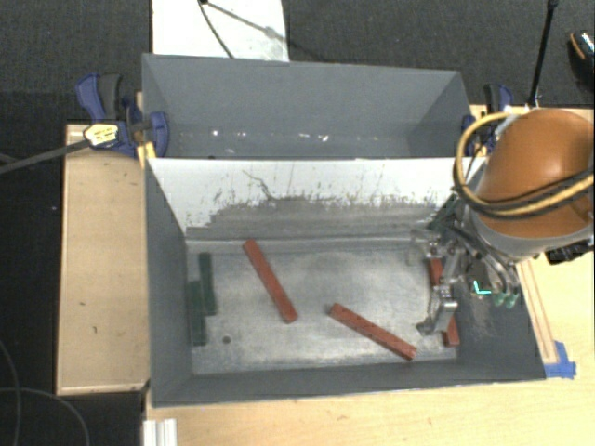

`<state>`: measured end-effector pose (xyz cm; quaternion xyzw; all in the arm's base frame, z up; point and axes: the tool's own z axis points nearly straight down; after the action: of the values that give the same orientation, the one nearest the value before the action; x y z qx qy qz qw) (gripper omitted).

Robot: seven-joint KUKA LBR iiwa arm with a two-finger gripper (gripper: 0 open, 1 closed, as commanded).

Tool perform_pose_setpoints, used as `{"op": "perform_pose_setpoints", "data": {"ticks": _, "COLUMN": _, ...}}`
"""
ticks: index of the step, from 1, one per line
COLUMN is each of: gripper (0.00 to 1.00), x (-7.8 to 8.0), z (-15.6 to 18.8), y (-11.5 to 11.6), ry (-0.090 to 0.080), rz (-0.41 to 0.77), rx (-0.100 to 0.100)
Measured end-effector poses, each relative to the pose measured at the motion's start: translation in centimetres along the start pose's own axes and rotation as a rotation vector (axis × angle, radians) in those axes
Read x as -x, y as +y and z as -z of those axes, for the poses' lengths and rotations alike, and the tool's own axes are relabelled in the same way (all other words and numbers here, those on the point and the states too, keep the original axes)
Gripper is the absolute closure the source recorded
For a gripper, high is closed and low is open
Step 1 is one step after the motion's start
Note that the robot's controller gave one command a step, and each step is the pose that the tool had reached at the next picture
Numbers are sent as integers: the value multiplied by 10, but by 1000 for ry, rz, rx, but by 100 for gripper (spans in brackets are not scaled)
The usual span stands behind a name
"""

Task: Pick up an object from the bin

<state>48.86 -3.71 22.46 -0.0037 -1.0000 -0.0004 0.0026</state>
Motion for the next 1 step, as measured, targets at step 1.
{"op": "perform_pose_setpoints", "data": {"ticks": 1, "gripper": 0, "x": 8, "z": -114, "y": 31, "ry": 0, "rz": 27, "rx": 1}}
